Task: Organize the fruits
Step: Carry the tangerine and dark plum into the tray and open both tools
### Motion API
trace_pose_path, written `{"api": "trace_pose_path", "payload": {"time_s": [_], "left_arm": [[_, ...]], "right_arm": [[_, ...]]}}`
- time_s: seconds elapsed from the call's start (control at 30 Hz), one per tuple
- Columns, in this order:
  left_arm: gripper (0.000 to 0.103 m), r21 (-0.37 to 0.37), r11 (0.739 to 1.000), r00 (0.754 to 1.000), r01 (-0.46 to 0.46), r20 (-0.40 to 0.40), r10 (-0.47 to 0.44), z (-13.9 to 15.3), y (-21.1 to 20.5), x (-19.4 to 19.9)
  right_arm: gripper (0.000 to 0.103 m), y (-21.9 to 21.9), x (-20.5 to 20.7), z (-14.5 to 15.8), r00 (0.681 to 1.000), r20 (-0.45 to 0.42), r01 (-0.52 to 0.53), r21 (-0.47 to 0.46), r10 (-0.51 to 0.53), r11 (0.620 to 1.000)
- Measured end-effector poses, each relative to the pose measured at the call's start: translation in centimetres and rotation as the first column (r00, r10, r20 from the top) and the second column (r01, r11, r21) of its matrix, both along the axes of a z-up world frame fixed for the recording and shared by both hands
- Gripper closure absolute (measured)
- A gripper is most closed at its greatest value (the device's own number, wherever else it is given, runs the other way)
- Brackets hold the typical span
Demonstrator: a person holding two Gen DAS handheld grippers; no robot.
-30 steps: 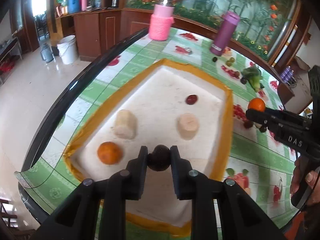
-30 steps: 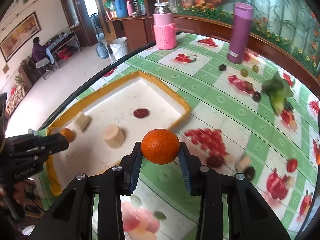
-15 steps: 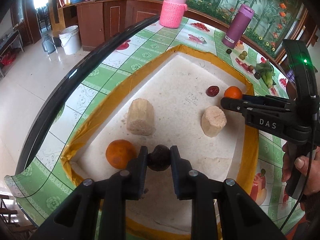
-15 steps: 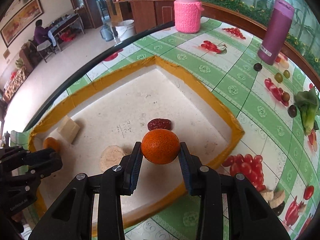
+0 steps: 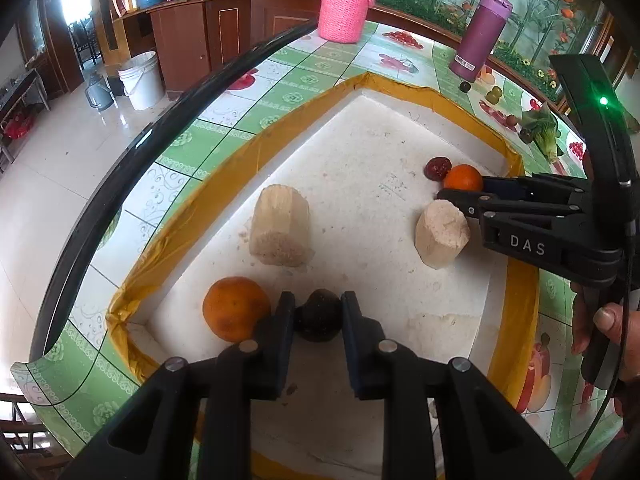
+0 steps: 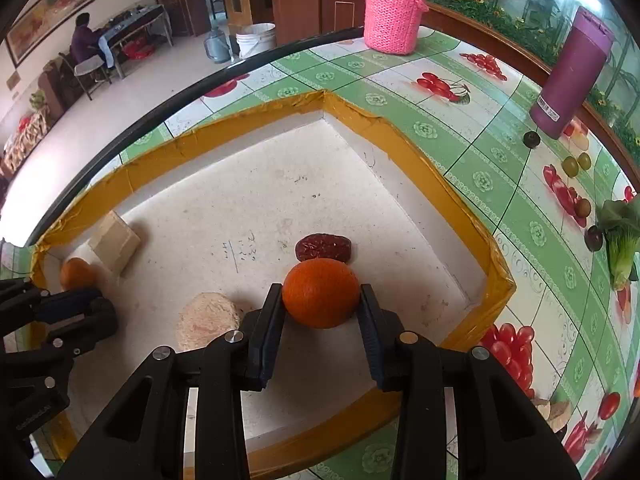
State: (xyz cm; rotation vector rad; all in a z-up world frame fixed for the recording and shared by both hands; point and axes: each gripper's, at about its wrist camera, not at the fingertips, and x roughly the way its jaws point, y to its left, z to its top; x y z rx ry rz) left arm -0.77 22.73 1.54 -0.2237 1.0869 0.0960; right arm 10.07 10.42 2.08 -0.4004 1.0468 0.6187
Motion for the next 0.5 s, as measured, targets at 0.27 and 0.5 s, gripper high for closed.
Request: {"api": "trace_pose_path", "payload": {"time_s": [0.27,0.5], "left_arm": [[0.065,0.005,1.000,1.000,0.005,-0.010,-0.005,0.2,0.0,-0.6],[0.052,0.028,1.000,1.000,-0.004,0.013,0.004,1.2,-0.2,-1.5]], "right_arm": [[0.061,-0.4,-0.3,0.9,0.999,0.028,0.017,-0.009,-0.017,1.000],[0.060,-2.1,-2.1,3.7,0.998,0.054,0.041,0.054,-0.044,0.998]]}}
